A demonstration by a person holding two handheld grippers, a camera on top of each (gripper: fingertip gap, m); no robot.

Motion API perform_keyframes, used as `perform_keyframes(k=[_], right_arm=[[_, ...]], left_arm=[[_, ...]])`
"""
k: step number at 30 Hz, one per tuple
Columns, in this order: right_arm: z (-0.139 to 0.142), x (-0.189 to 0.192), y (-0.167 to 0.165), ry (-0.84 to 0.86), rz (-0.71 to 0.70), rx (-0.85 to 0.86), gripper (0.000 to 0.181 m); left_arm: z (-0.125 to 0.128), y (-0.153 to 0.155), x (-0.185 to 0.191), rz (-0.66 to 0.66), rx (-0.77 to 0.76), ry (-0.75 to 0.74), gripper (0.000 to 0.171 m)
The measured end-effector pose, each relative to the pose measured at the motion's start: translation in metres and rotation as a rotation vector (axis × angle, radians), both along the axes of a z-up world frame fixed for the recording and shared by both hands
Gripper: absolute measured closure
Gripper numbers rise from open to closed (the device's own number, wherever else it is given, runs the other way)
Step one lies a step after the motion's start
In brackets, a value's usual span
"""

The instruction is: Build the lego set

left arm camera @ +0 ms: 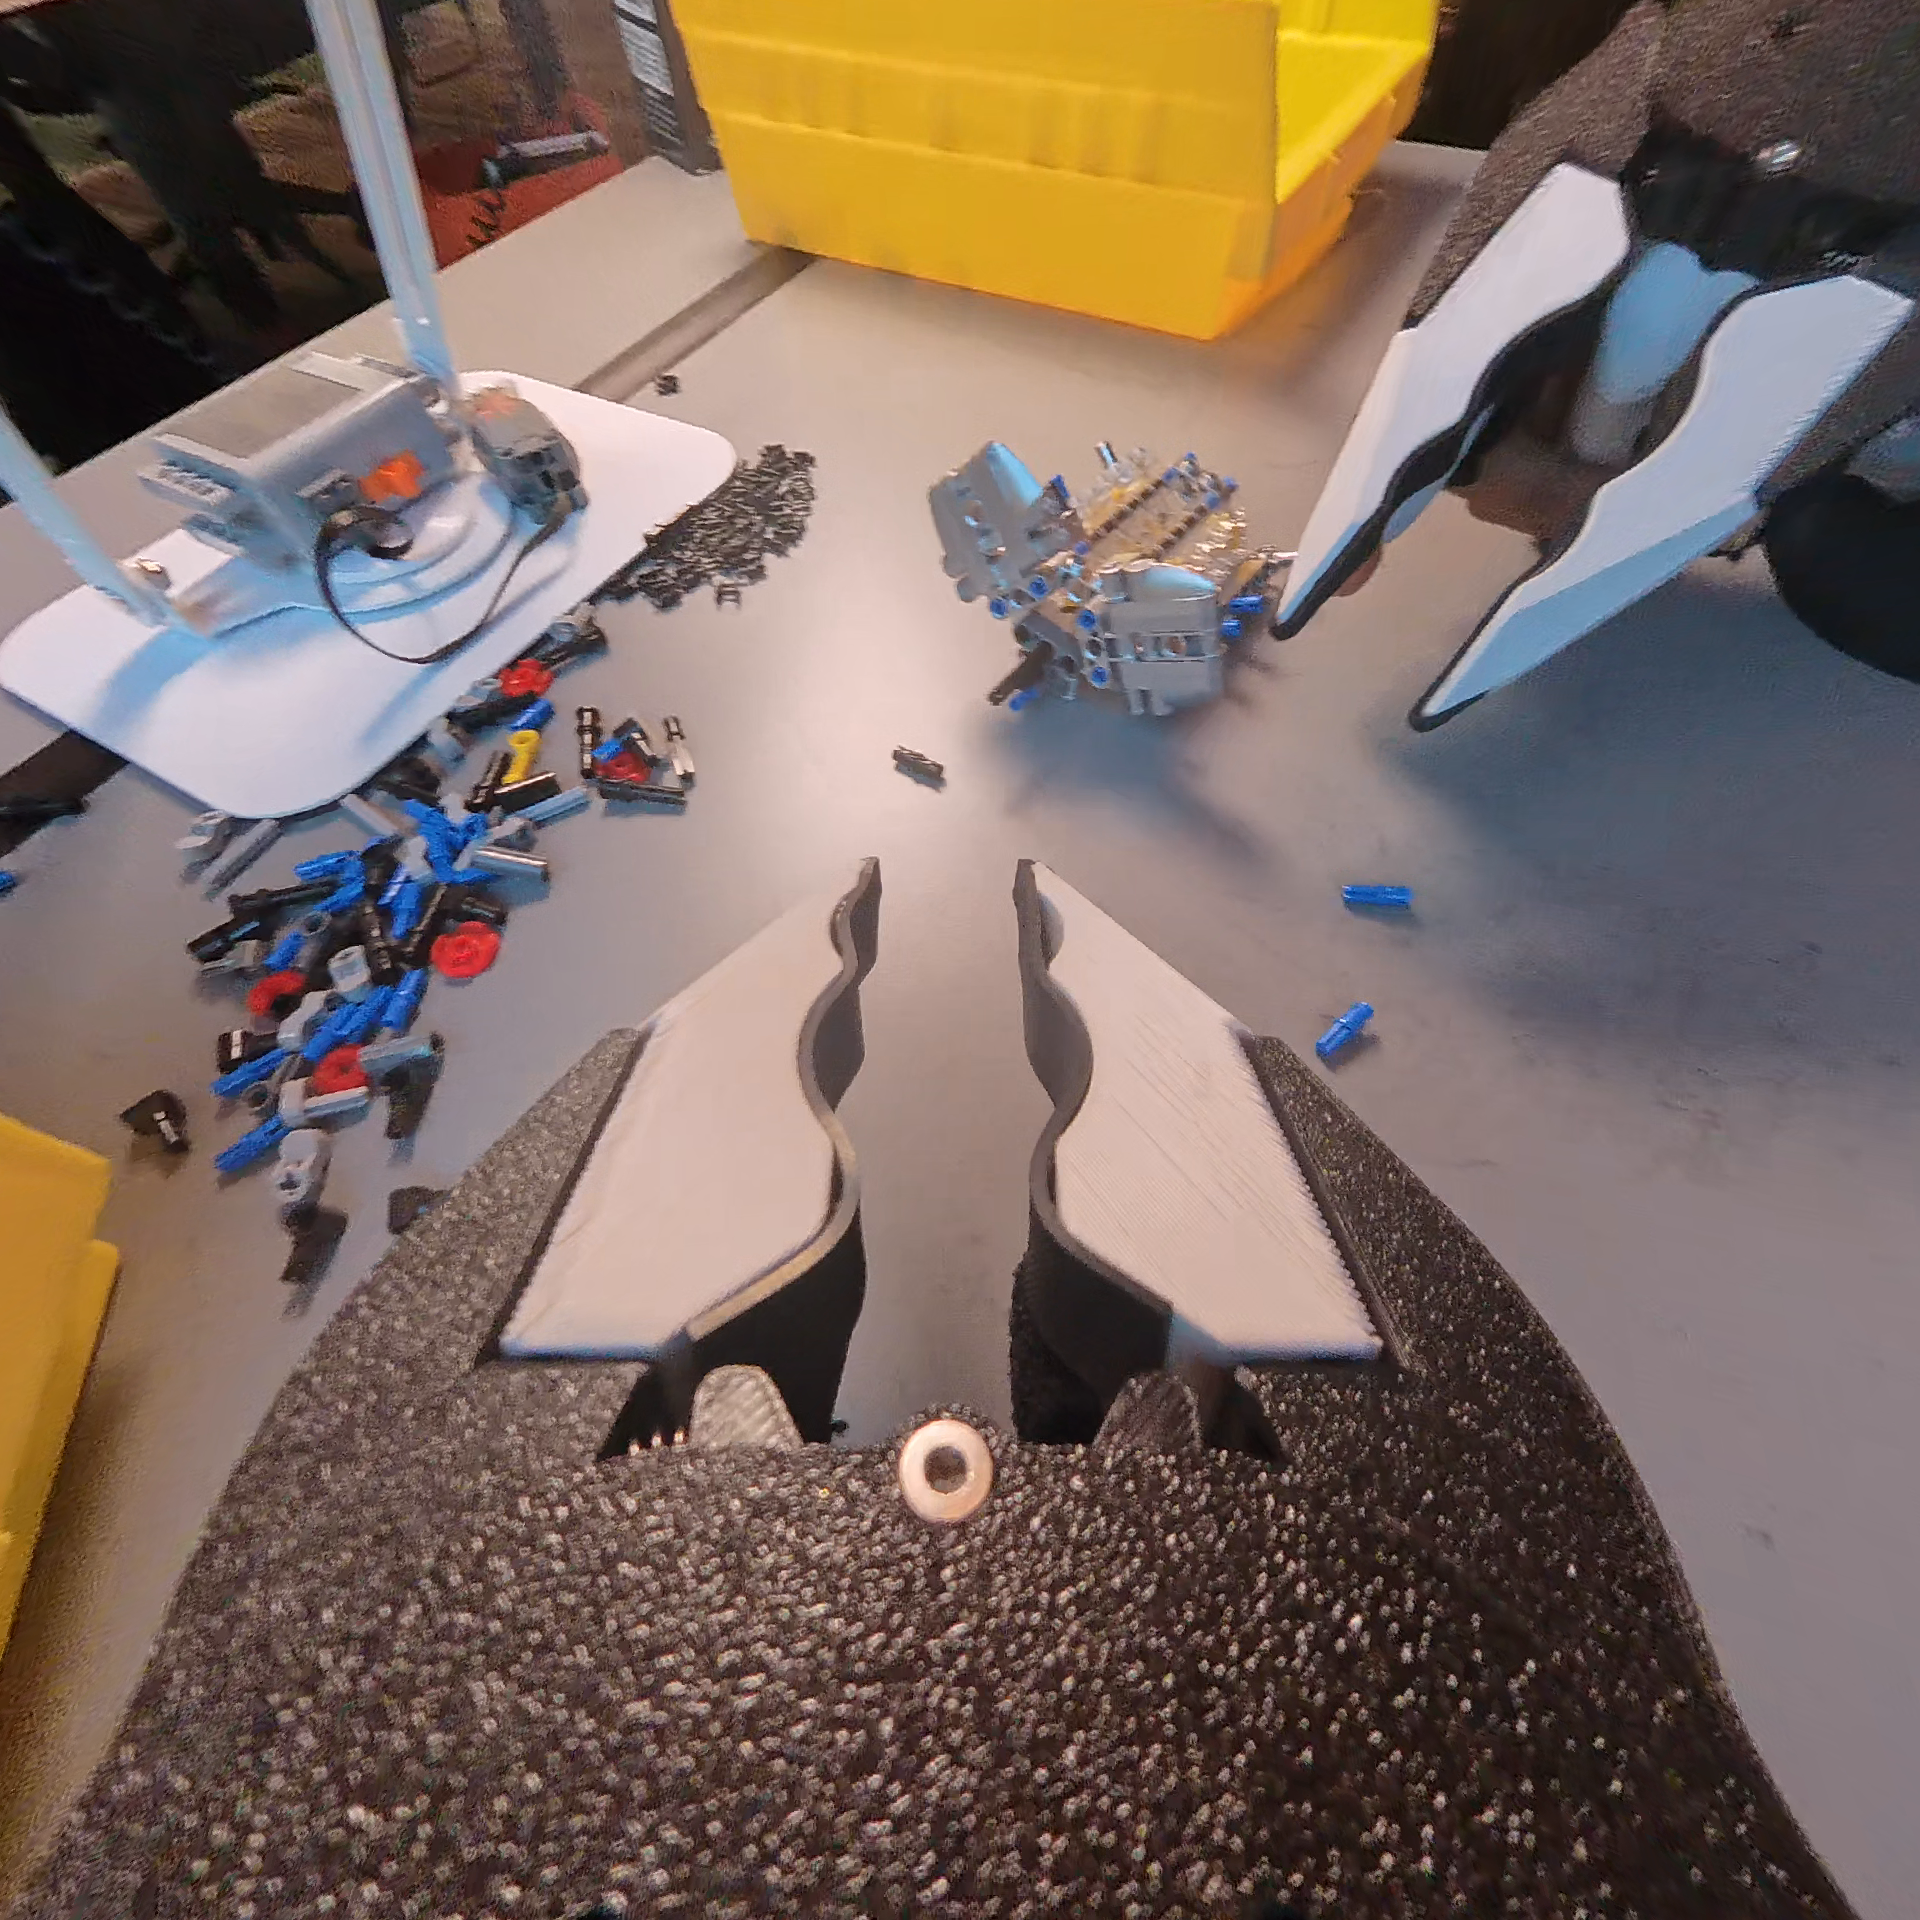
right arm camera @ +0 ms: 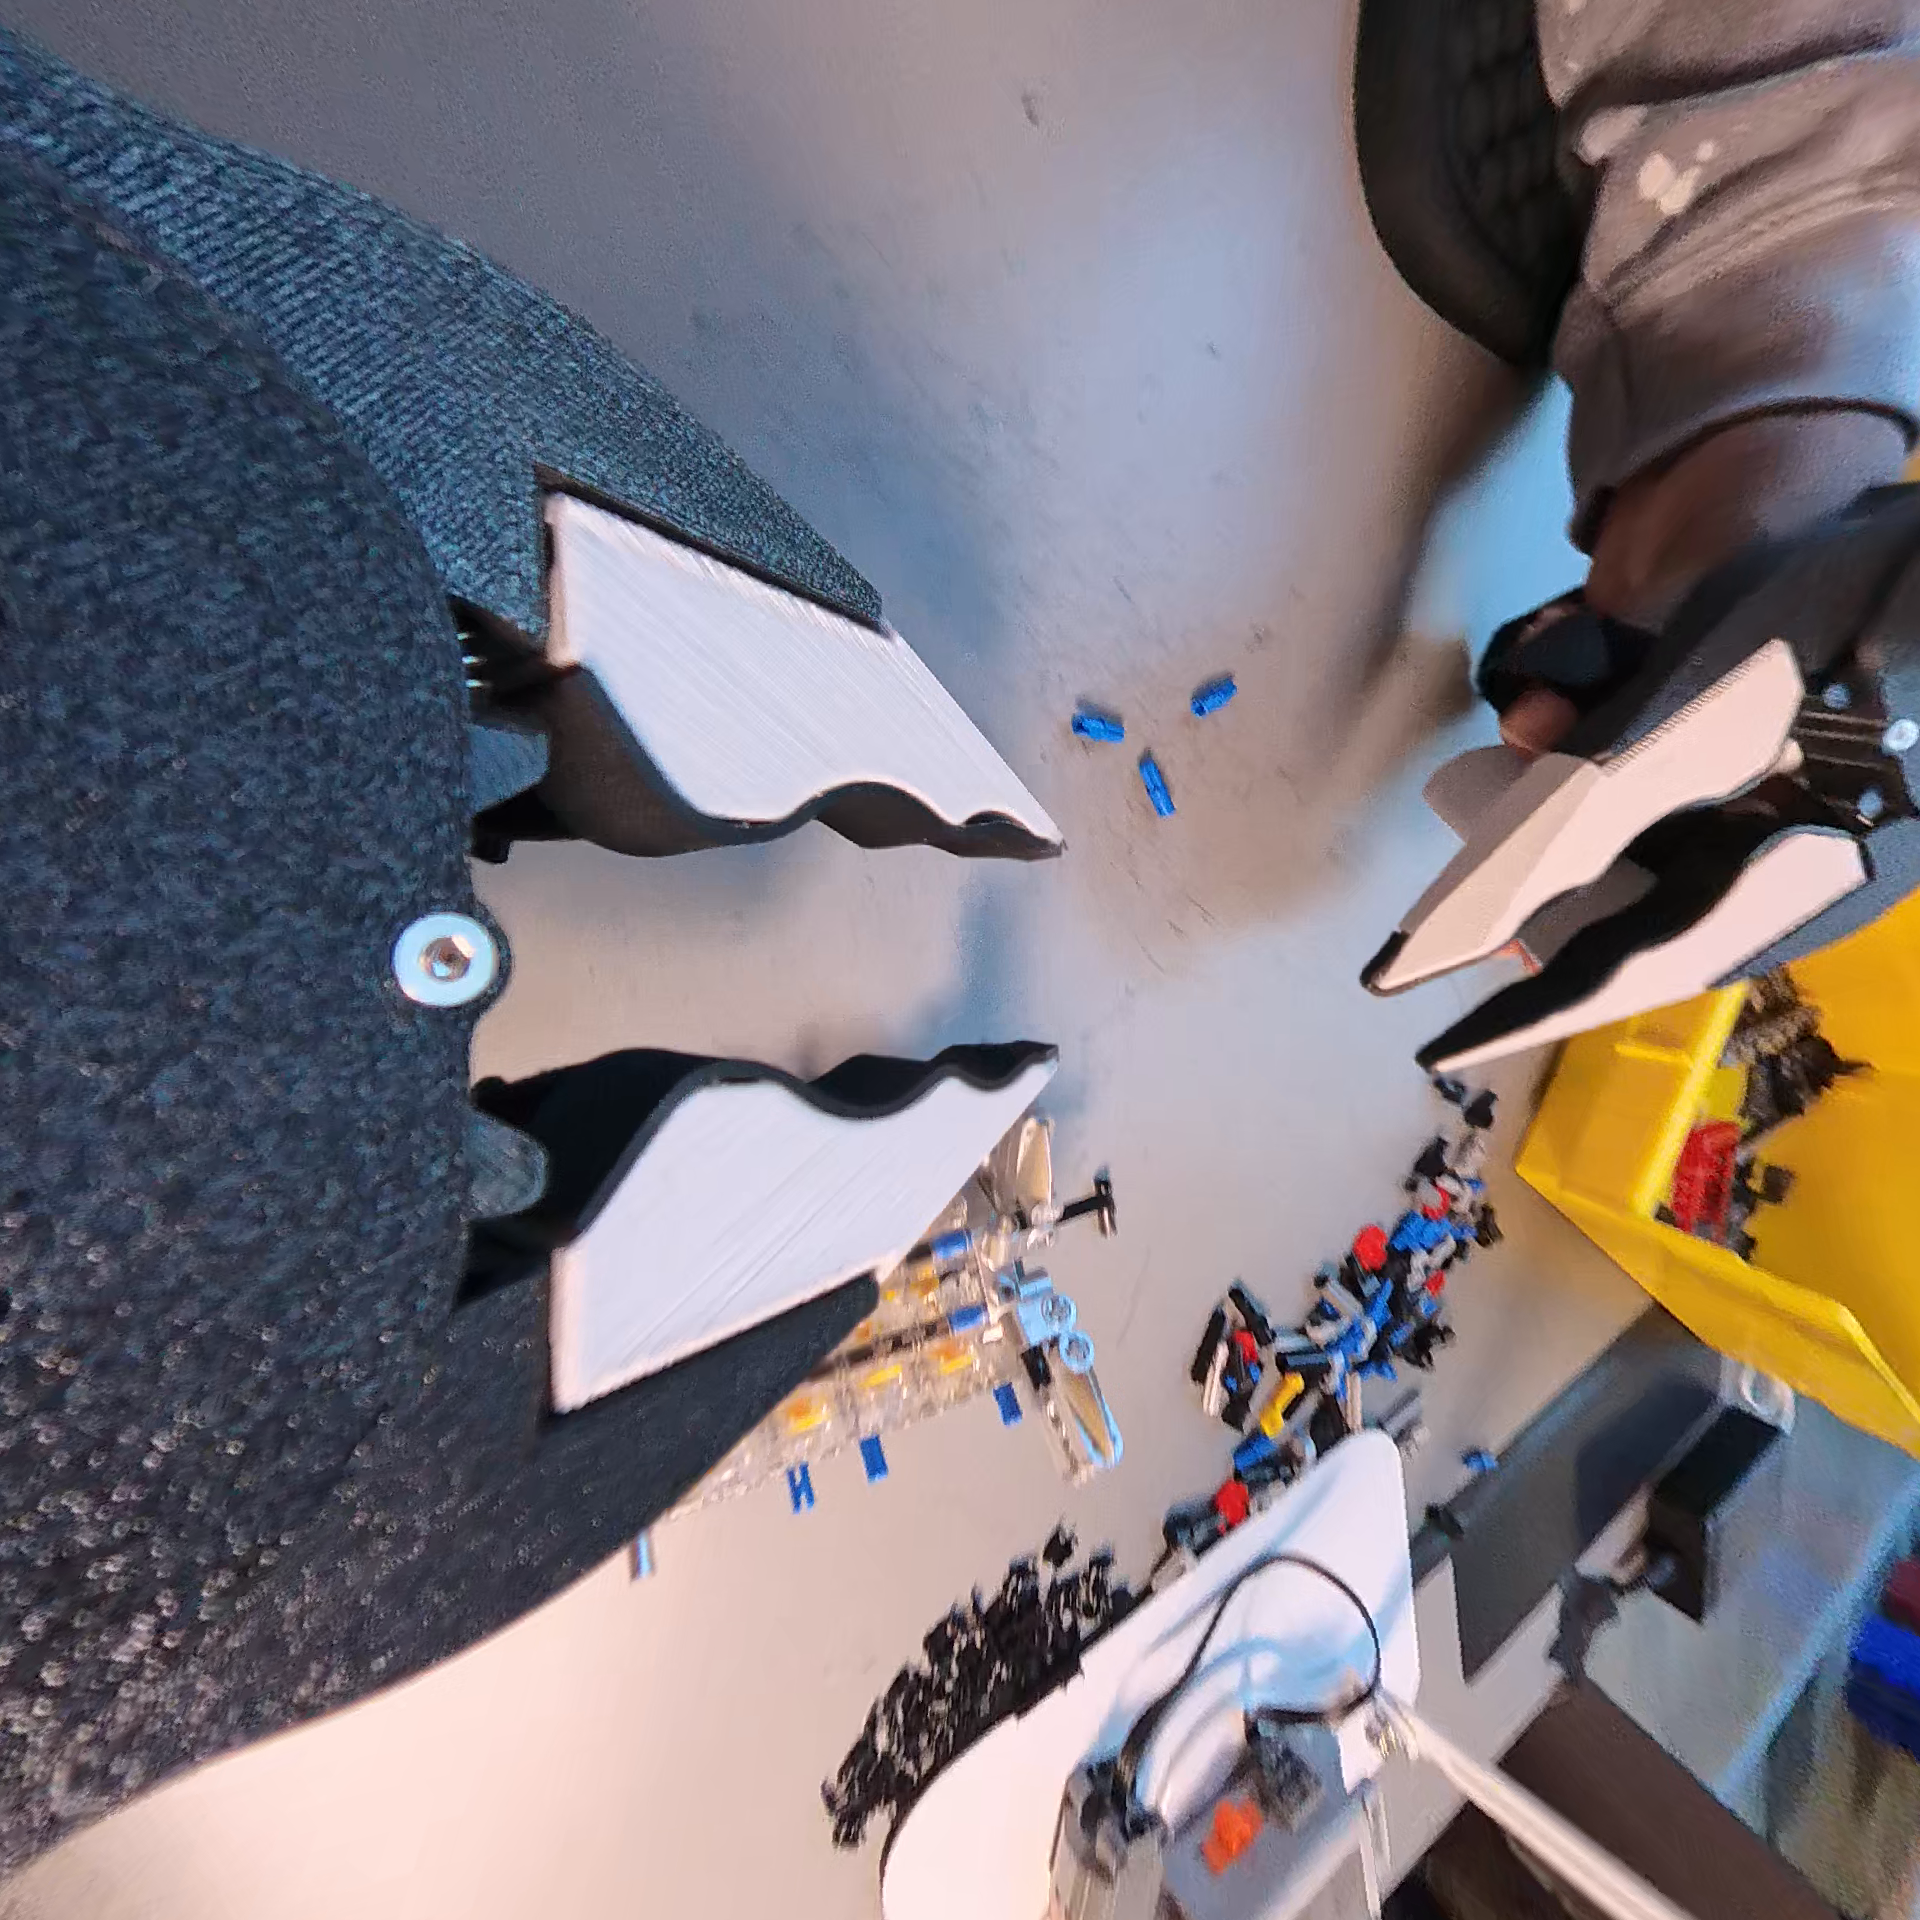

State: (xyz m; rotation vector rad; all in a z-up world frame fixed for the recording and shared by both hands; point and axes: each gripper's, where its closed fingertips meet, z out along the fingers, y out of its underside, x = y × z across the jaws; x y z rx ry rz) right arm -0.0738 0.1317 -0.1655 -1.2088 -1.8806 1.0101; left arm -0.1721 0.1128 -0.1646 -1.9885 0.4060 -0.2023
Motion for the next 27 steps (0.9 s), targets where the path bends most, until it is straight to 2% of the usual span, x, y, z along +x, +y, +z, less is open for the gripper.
perform_keyframes(k=[3, 7, 17, 27], right_arm=[[0.009, -0.002, 0.015, 0.059, -0.064, 0.023, 0.140], [0.018, -0.004, 0.029, 0.108, -0.123, 0.021, 0.139], [0.016, -0.003, 0.034, 0.108, -0.137, 0.052, 0.140], [0.014, -0.002, 0.041, 0.102, -0.152, 0.050, 0.140]], left_arm=[[-0.003, 0.003, -0.008, 0.042, -0.009, 0.006, 0.147], [-0.016, 0.014, -0.001, 0.028, -0.081, 0.043, 0.147], [-0.043, 0.066, 0.022, -0.001, -0.226, 0.102, 0.152], [-0.051, 0.072, 0.018, 0.022, -0.262, 0.148, 0.165]])
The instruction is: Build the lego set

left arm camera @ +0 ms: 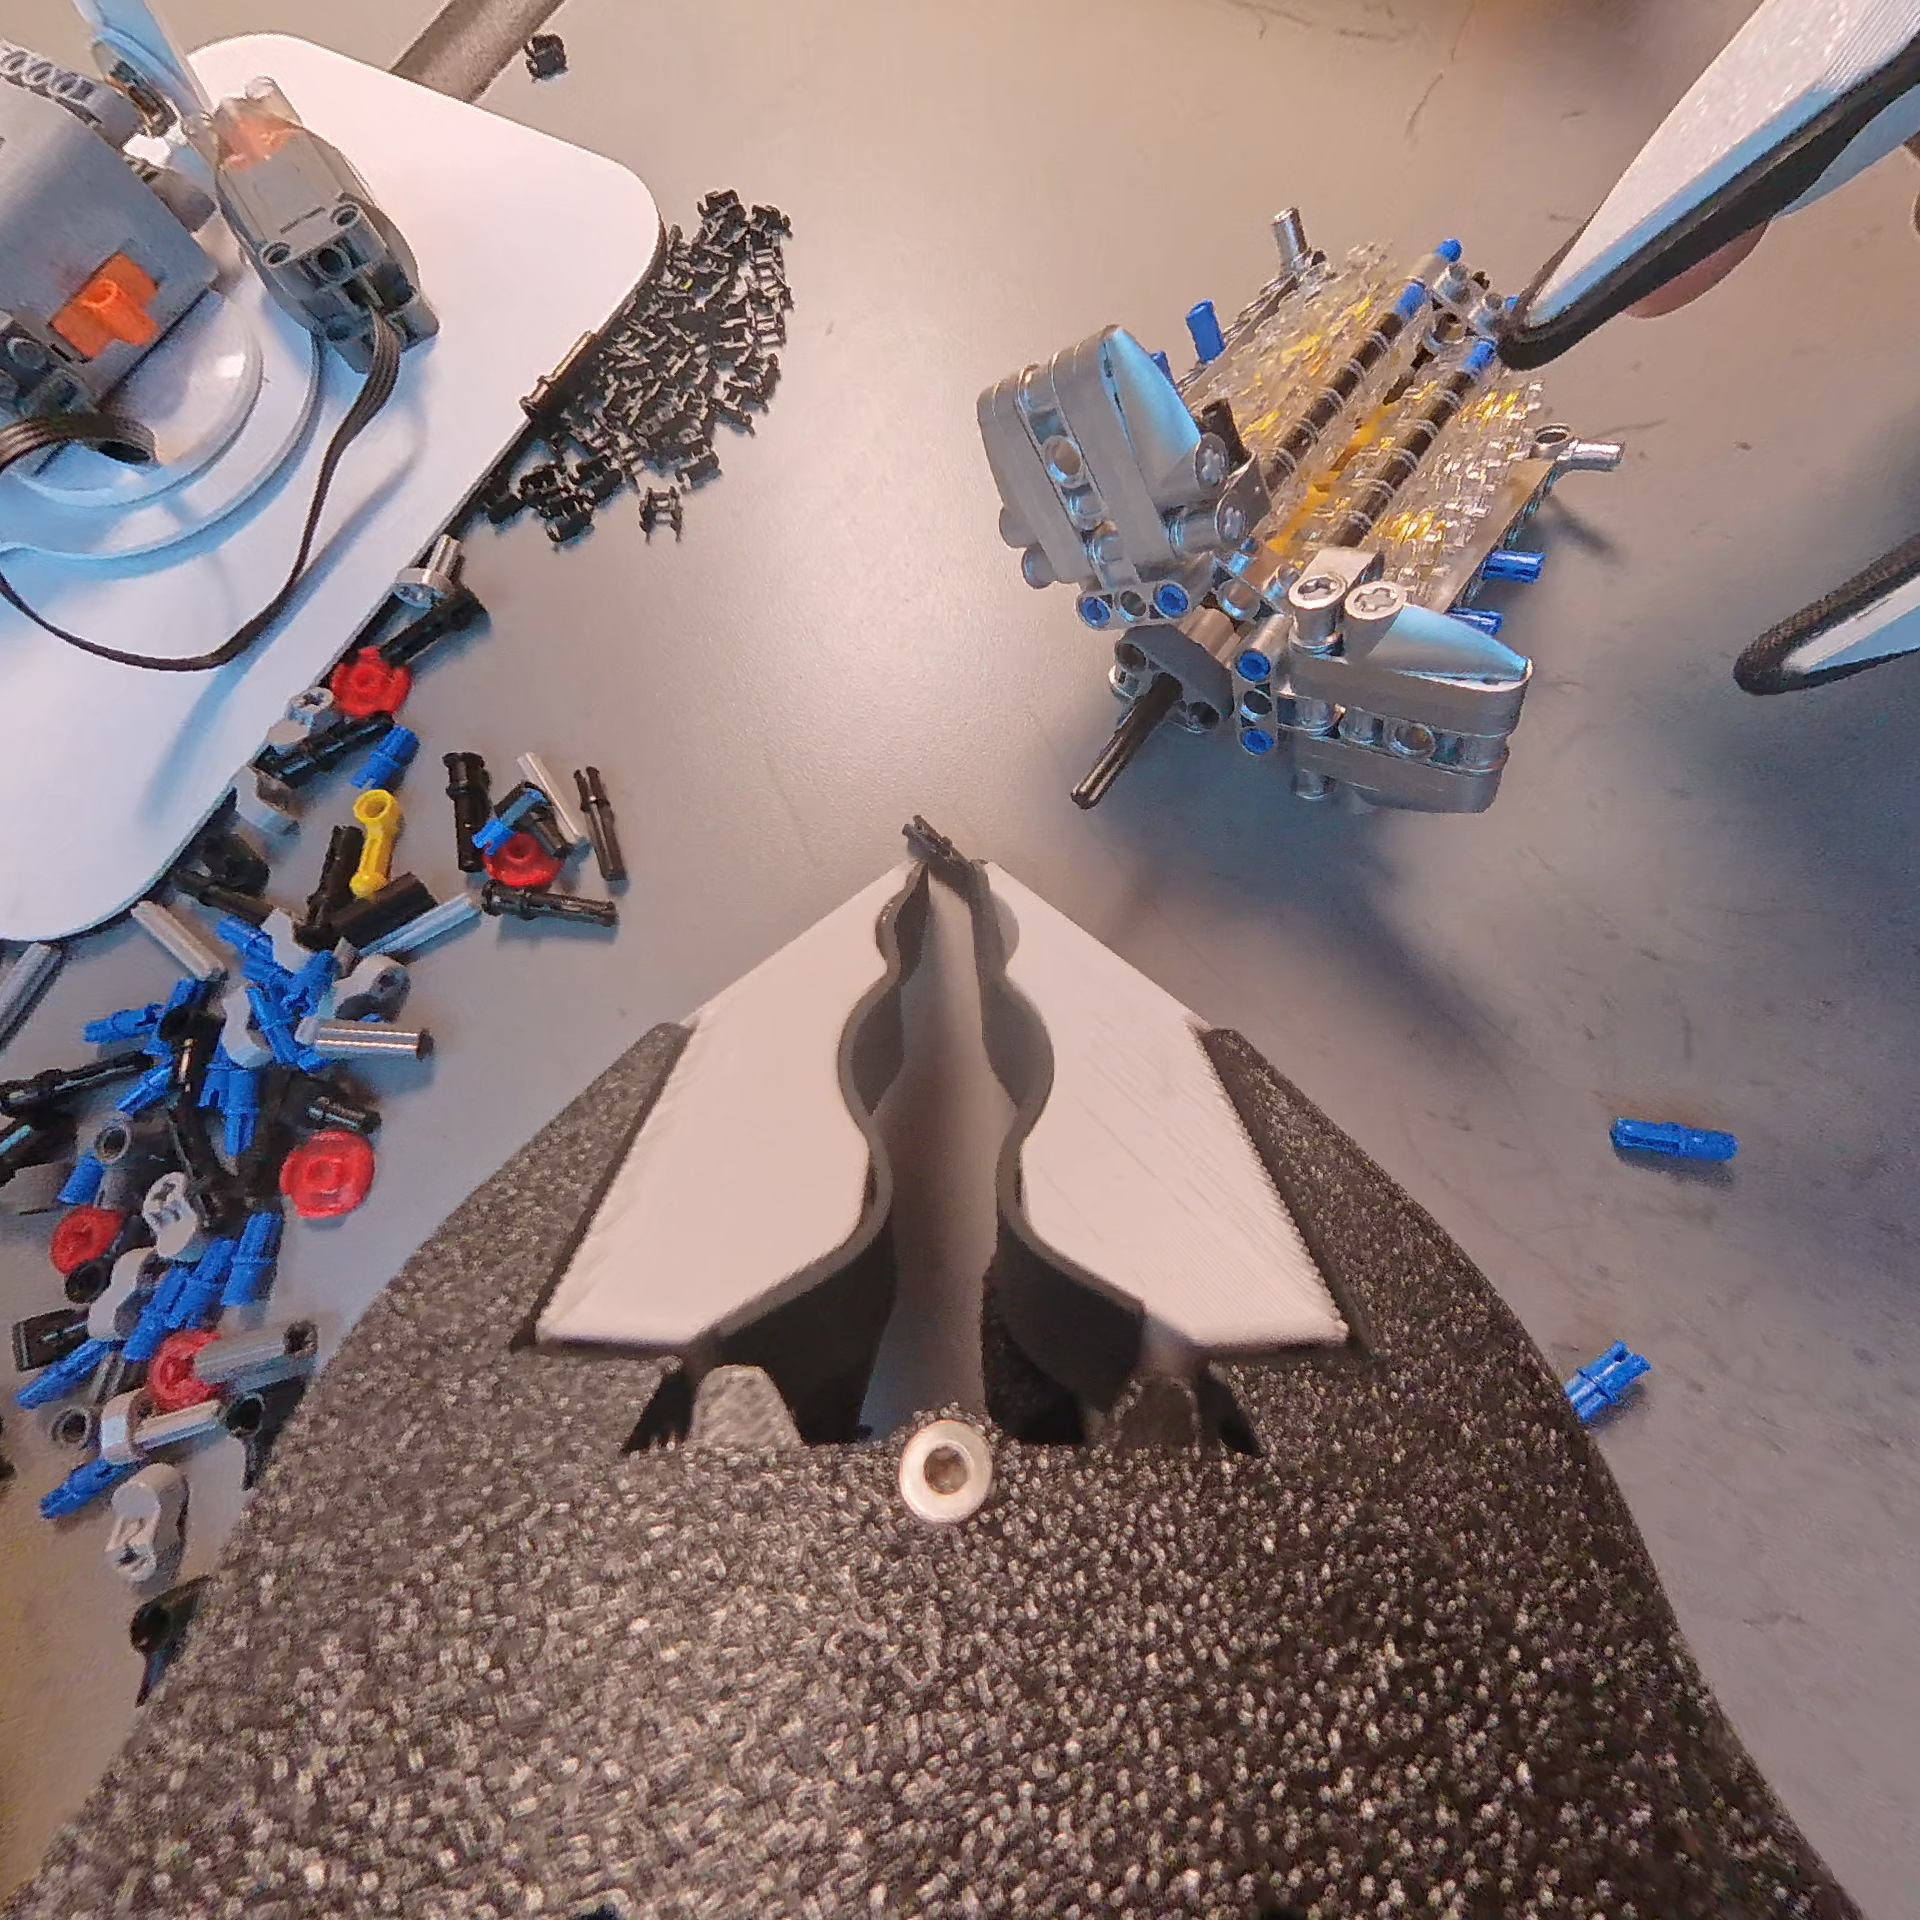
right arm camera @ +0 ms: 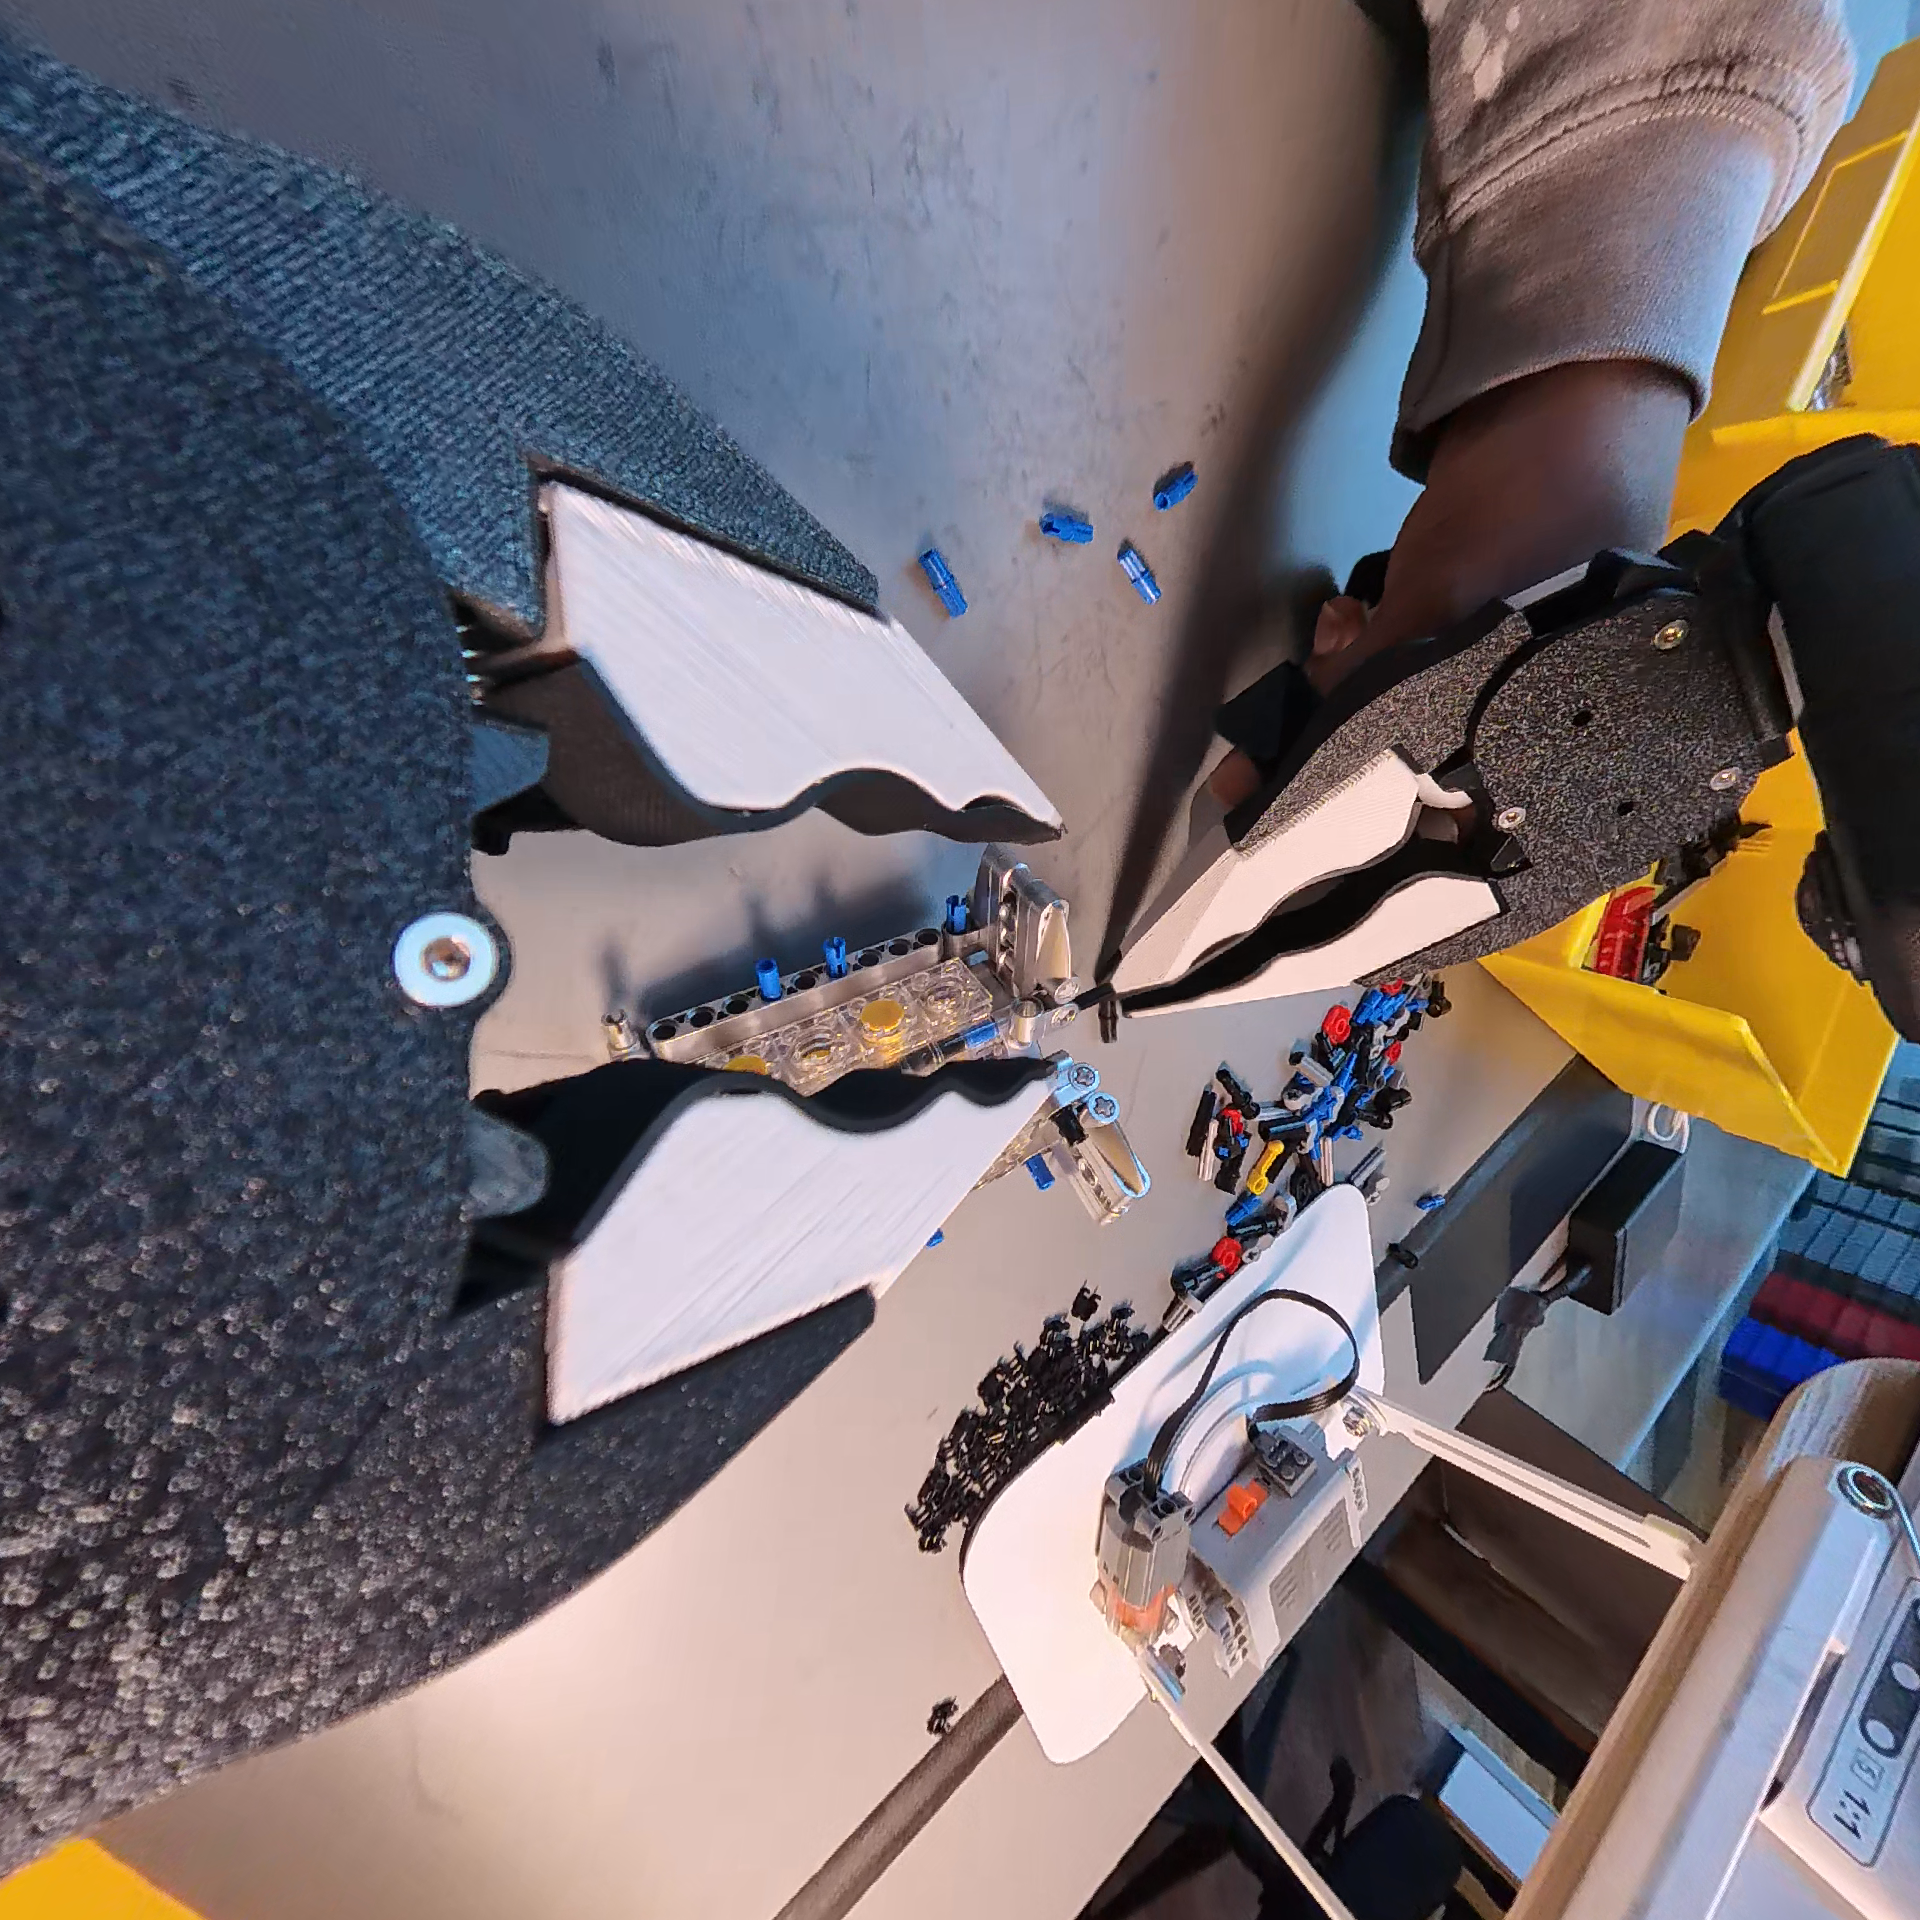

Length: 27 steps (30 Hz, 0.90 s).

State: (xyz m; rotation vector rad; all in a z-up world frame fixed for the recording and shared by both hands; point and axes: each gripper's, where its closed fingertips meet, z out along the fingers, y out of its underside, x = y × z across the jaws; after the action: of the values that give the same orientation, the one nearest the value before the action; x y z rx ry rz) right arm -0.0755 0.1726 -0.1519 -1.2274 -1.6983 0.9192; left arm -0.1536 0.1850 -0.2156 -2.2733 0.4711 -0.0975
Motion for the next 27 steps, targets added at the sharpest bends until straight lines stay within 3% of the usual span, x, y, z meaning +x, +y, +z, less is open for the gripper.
perform_keyframes(k=[8, 20, 27], right_arm=[[-0.0010, 0.0016, 0.0030, -0.006, -0.006, 0.003, 0.140], [-0.0044, 0.0023, 0.0026, -0.025, -0.001, 0.011, 0.140], [-0.0062, 0.0026, 0.0026, -0.034, -0.001, 0.017, 0.140]], left_arm=[[-0.0003, 0.0022, -0.0004, -0.003, 0.000, 0.003, 0.167], [-0.0004, 0.0065, -0.0018, 0.017, -0.020, -0.041, 0.154], [-0.0007, 0.0096, -0.0043, 0.028, -0.031, -0.047, 0.160]])
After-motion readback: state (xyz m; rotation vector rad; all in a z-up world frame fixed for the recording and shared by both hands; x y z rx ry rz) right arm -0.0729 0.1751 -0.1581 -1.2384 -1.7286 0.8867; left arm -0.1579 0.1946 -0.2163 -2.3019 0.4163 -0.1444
